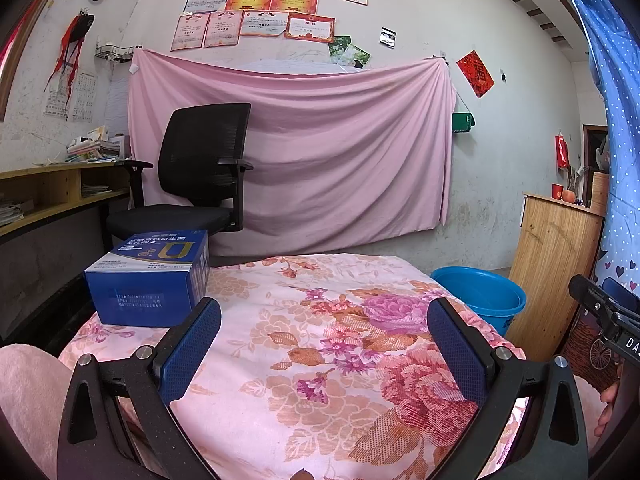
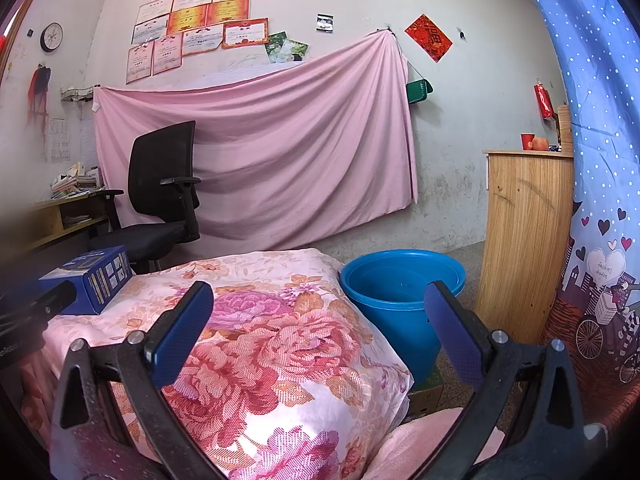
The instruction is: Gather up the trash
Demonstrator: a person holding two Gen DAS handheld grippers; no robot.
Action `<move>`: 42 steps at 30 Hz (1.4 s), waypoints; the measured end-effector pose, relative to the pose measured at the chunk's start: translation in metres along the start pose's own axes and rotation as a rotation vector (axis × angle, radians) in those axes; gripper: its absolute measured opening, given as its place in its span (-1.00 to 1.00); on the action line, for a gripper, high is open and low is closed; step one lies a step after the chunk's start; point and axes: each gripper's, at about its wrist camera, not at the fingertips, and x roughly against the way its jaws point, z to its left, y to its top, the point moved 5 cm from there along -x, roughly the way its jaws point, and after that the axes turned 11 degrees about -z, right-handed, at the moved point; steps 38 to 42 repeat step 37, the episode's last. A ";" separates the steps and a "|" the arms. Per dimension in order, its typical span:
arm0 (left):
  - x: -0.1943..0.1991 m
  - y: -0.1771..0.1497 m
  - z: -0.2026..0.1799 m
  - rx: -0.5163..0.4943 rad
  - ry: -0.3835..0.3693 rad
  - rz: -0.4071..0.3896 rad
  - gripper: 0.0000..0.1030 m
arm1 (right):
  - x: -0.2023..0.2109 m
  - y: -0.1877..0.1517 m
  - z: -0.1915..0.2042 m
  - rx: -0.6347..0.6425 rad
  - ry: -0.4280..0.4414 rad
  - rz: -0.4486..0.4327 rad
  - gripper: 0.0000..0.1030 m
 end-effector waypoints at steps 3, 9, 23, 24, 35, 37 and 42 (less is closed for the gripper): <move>0.000 0.000 0.000 0.001 0.000 0.000 0.96 | -0.001 0.000 0.000 0.000 0.000 0.001 1.00; 0.000 0.000 0.001 -0.001 0.001 0.000 0.96 | 0.000 0.000 -0.001 -0.001 -0.001 0.003 1.00; 0.000 -0.002 0.000 -0.067 0.007 0.000 0.96 | 0.000 -0.001 0.000 -0.002 -0.004 0.006 1.00; 0.000 -0.002 -0.001 -0.073 0.007 -0.001 0.96 | 0.001 -0.001 0.000 -0.002 -0.004 0.007 1.00; -0.005 -0.009 0.000 -0.083 0.015 0.019 0.96 | -0.001 -0.005 0.000 -0.003 -0.006 0.029 1.00; -0.005 -0.010 0.000 -0.086 0.015 0.020 0.96 | -0.001 -0.005 -0.001 -0.004 -0.006 0.030 1.00; -0.005 -0.010 0.000 -0.086 0.015 0.020 0.96 | -0.001 -0.005 -0.001 -0.004 -0.006 0.030 1.00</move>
